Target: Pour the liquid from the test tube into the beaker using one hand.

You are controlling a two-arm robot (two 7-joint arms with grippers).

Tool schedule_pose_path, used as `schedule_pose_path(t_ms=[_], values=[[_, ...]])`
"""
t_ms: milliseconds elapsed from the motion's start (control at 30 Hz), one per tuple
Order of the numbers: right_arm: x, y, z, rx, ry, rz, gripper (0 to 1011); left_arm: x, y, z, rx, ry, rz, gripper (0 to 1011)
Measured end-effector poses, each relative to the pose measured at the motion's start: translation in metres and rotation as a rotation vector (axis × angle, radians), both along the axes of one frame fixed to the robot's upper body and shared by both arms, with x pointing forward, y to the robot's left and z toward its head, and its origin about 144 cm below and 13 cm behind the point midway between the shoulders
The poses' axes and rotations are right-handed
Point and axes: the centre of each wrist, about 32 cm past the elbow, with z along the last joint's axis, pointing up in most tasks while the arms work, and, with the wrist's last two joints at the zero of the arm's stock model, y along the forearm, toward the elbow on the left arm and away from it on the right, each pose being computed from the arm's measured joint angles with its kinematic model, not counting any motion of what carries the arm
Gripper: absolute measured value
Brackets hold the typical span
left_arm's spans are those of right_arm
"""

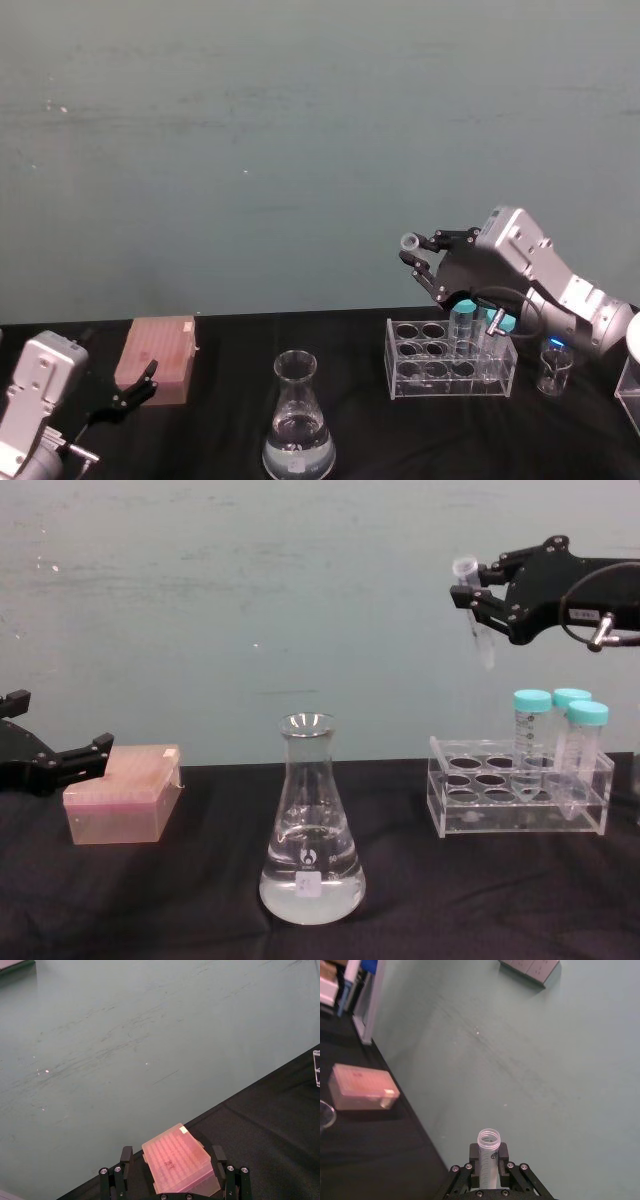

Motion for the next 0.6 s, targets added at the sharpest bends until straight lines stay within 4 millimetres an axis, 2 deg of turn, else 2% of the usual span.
schedule_pose_path(t_ms=[267,600], values=[[0.006,-0.007,0.002,0.098,0.145,0.031,211,0.000,0.000,0.000,0.000,0.000,0.000,1000],[0.017,-0.012,-0.006,0.165,0.286,0.035,211,0.000,0.000,0.000,0.000,0.000,0.000,1000]])
